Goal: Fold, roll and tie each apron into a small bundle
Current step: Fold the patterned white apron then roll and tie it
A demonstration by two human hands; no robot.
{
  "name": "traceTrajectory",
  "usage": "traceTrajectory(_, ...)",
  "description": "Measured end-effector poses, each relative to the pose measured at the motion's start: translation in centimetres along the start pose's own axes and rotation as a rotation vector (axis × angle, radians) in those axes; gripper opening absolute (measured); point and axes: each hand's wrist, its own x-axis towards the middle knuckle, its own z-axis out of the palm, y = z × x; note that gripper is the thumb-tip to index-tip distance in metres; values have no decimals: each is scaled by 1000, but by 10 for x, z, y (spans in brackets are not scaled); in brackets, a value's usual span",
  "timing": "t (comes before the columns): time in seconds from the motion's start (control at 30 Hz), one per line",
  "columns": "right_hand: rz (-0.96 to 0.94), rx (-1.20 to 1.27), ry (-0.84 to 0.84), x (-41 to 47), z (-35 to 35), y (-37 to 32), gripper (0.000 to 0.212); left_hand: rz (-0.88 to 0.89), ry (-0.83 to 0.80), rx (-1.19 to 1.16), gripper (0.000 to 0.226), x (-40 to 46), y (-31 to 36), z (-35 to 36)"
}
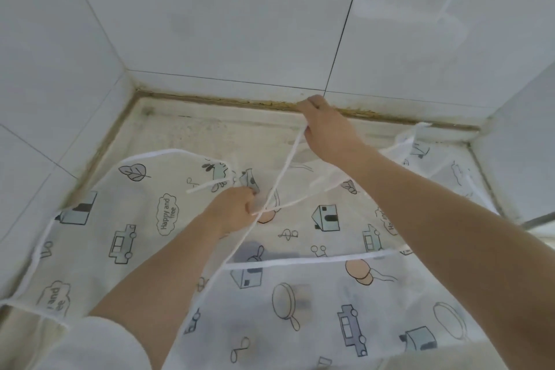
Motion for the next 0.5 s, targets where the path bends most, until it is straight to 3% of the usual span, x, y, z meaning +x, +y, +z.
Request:
traceTrajectory(0.1,43,-171,-177,-13,25,13,80,8,-58,-72,26,-22,-11,5)
traceTrajectory(0.2,26,-92,-296,-34,35,30,90,-44,-99,-144,19,-31,-11,9)
traceTrajectory(0.33,-5,-30,-430,-61,39,61,91,-215,-163,-517,58,-34,20,-1)
traceTrajectory(0.4,45,-49,-471,-75,38,76,85,-218,-259,-394,98,-33,39,0)
traceTrajectory(0.5,168,-171,-516,-90,42,97,72,-211,-343,114,137,-30,55,22)
